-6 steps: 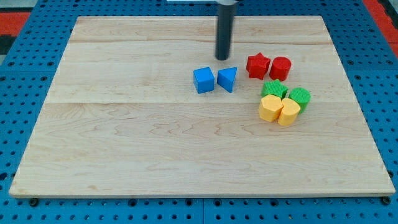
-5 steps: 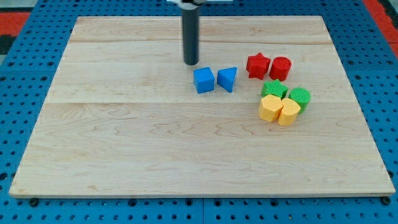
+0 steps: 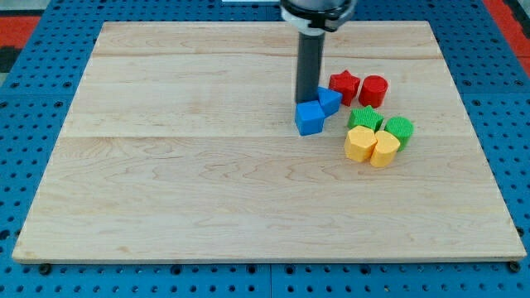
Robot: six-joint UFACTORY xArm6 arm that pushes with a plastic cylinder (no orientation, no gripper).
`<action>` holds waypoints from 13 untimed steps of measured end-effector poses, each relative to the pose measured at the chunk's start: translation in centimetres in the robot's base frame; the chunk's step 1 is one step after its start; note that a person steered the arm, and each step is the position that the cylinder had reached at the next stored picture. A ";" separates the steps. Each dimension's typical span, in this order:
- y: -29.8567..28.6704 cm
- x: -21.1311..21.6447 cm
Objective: Move the blue cube to the bottom of the blue triangle
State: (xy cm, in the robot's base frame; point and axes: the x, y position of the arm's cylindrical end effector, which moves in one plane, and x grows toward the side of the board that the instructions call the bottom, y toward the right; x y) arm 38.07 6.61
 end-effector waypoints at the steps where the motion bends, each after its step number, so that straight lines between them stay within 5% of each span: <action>1: -4.0 0.0; 4: -6.1 5.0; 8: -0.1 2.0; 13: 1.3 4.5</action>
State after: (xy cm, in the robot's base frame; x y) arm 42.61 7.89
